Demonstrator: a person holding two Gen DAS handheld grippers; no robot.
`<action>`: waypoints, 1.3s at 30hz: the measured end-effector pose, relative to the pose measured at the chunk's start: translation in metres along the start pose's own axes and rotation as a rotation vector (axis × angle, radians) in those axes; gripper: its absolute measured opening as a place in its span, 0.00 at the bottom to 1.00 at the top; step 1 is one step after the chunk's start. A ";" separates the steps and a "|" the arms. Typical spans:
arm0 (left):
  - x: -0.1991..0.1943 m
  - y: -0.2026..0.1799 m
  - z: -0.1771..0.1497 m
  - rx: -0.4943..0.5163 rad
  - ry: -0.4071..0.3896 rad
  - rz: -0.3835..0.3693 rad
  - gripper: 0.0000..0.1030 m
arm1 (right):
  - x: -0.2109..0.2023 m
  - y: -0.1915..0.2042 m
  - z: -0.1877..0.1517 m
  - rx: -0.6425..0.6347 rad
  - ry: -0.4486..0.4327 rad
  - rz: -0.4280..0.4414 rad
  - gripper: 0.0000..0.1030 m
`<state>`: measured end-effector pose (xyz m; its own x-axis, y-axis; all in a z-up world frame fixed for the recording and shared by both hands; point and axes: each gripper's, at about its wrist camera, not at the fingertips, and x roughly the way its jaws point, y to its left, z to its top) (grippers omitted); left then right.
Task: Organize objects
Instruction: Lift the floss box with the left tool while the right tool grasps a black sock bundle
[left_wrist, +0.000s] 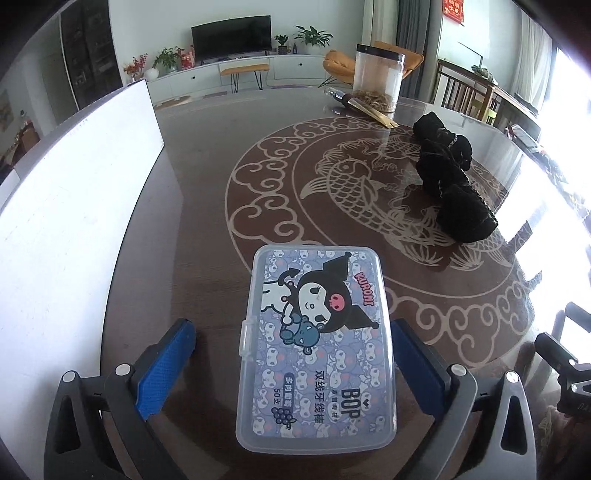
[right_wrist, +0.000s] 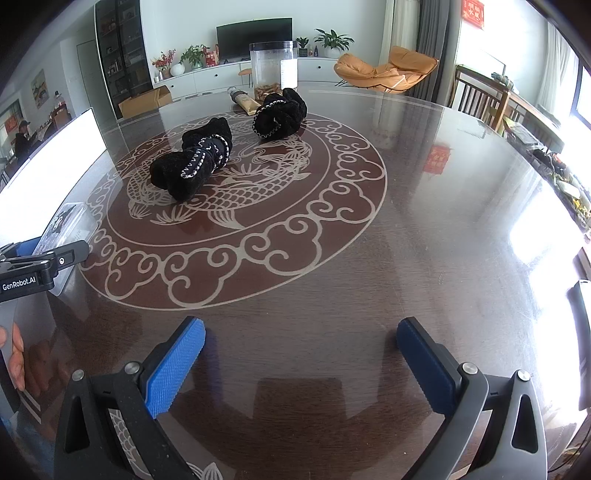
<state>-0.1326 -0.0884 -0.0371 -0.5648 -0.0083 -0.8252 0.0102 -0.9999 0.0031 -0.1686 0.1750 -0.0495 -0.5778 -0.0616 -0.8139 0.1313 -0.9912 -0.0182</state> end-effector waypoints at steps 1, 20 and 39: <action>0.000 0.000 0.000 0.000 0.000 0.000 1.00 | 0.001 0.000 0.002 0.002 0.003 0.002 1.00; 0.000 0.000 -0.001 0.000 -0.001 -0.001 1.00 | 0.064 0.060 0.122 -0.002 0.097 0.115 0.36; -0.015 0.010 -0.007 0.088 -0.008 -0.092 0.59 | -0.006 0.014 0.037 -0.096 0.220 0.088 0.33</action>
<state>-0.1181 -0.0984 -0.0285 -0.5664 0.0835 -0.8199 -0.1137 -0.9933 -0.0226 -0.1930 0.1572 -0.0233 -0.3729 -0.1097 -0.9214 0.2557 -0.9667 0.0116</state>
